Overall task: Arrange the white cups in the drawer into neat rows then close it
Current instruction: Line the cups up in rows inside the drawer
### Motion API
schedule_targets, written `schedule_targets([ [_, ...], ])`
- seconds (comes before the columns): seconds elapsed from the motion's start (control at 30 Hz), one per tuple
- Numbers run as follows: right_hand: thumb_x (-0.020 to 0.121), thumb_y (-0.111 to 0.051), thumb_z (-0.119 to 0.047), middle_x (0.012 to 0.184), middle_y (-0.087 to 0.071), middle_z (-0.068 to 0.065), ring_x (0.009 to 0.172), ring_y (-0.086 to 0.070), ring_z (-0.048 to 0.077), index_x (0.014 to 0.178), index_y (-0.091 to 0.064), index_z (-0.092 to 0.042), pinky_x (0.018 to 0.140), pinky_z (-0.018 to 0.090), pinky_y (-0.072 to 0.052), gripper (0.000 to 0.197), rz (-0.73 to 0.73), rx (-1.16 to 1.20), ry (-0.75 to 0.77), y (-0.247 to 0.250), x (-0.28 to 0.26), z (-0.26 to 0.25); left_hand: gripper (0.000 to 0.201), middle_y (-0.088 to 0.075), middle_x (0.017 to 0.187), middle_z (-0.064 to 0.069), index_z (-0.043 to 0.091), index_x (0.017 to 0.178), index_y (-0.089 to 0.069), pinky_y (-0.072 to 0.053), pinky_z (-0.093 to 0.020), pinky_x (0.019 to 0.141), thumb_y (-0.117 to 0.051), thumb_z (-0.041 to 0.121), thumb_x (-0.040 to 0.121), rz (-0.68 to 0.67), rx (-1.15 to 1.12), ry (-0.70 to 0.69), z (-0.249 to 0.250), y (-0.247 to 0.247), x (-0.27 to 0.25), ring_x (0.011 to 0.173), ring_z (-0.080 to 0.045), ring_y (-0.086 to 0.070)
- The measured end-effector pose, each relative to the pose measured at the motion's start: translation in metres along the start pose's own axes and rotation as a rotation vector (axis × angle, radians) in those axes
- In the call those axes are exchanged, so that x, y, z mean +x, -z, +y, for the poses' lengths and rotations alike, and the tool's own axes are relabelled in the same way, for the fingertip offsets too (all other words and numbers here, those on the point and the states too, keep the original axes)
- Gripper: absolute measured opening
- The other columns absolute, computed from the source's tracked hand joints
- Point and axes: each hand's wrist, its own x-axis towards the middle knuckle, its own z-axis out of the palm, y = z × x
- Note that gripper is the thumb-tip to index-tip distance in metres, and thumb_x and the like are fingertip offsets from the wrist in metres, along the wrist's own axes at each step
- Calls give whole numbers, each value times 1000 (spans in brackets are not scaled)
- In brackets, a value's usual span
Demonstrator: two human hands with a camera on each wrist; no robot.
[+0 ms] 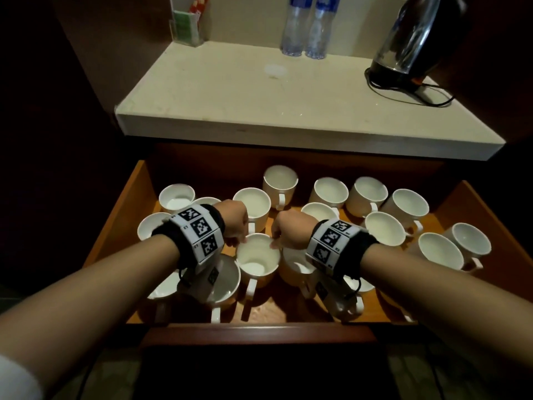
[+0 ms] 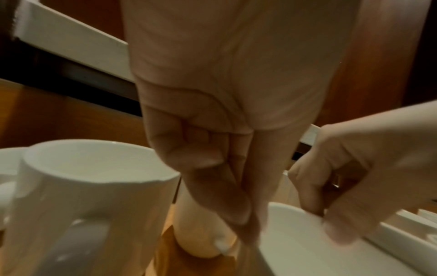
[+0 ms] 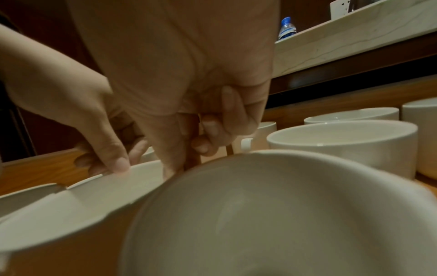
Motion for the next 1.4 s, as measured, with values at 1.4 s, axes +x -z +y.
schedule_targets([
  [1.4, 95, -51, -16, 131, -60, 1, 122, -53, 19, 134, -53, -17, 99, 27, -40, 39, 156, 254, -144, 6, -56, 128, 24, -67, 85, -14, -3, 99, -69, -54, -34, 77, -55, 15, 91, 131, -243, -45, 110, 2, 49, 74, -22, -61],
])
